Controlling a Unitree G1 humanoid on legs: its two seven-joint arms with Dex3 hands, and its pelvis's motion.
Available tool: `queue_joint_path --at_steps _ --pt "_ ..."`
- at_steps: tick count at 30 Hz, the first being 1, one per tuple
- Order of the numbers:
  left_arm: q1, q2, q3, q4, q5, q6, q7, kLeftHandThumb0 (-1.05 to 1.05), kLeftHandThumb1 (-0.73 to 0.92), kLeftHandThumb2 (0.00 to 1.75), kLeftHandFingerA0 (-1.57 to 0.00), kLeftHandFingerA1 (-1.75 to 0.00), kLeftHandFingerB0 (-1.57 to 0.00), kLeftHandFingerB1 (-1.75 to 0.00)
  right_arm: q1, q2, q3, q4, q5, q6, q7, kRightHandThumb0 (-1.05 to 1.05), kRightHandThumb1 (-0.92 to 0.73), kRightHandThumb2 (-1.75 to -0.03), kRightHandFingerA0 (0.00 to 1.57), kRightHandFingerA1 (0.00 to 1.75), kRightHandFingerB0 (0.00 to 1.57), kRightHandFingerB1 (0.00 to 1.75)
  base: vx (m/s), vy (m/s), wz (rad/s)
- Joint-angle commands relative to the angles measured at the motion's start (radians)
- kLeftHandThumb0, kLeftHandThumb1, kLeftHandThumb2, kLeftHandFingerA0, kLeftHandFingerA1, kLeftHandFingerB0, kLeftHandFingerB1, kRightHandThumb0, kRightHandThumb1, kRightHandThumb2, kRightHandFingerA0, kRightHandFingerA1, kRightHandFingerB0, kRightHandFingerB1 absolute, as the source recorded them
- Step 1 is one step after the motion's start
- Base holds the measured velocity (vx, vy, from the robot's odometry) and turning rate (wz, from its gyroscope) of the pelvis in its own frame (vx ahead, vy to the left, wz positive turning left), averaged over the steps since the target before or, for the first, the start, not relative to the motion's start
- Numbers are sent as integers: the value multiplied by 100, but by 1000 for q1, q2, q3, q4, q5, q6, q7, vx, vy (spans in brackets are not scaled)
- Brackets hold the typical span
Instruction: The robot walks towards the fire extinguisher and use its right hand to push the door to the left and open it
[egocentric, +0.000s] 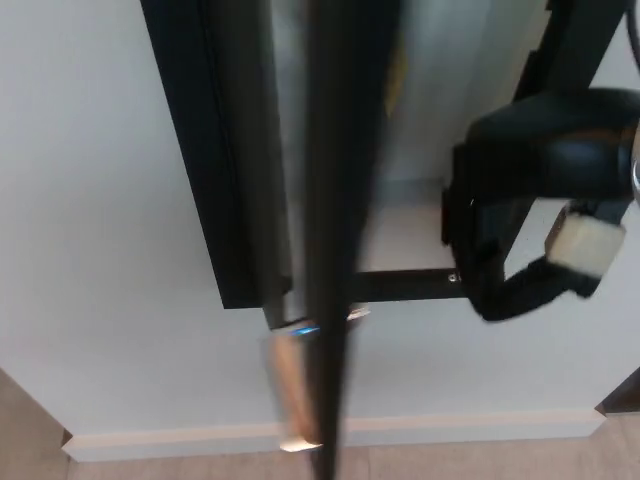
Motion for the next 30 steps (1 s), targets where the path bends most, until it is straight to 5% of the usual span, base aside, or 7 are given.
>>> queue_joint_path --at_steps 1,9,13,18,23,29,30 --pt "-19 -1 -8 7 3 6 6 -57 50 55 -47 -58 -32 -38 12 118 84 -207 4 129 -6 -77 -63 -59 61 65 49 44 0 0 0" --pt "-21 -15 -25 -1 16 -3 17 -59 51 55 -48 -59 -33 -38 -2 232 198 -284 -36 227 -28 -76 -63 -59 66 73 49 45 0 0 0" --pt "-24 -10 -22 11 7 -1 3 -62 41 79 -45 -63 -23 -47 41 185 162 -304 -23 226 -24 -75 -65 -59 64 64 48 44 0 0 0" --pt "-32 -14 -10 25 -5 18 12 -51 49 55 -46 -57 -31 -37 182 41 56 -351 1 212 -11 -72 -63 -59 64 63 48 43 0 0 0" --pt "-17 -17 13 12 -32 17 -36 -56 40 78 -42 -65 -22 -48 618 -222 -250 -314 19 23 -52 -72 -52 -91 56 65 36 52 0 0 0" --pt "-14 -9 11 21 -20 2 -37 -52 51 55 -41 -61 -28 -38 1085 -266 -469 -66 -61 -204 -278 -68 -52 -91 56 66 34 50 0 0 0" --pt "-15 -9 12 22 -20 2 -38 -54 50 55 -40 -62 -29 -37 1165 -262 -466 31 -85 -249 -377 -65 -65 -59 61 58 43 38 0 0 0"
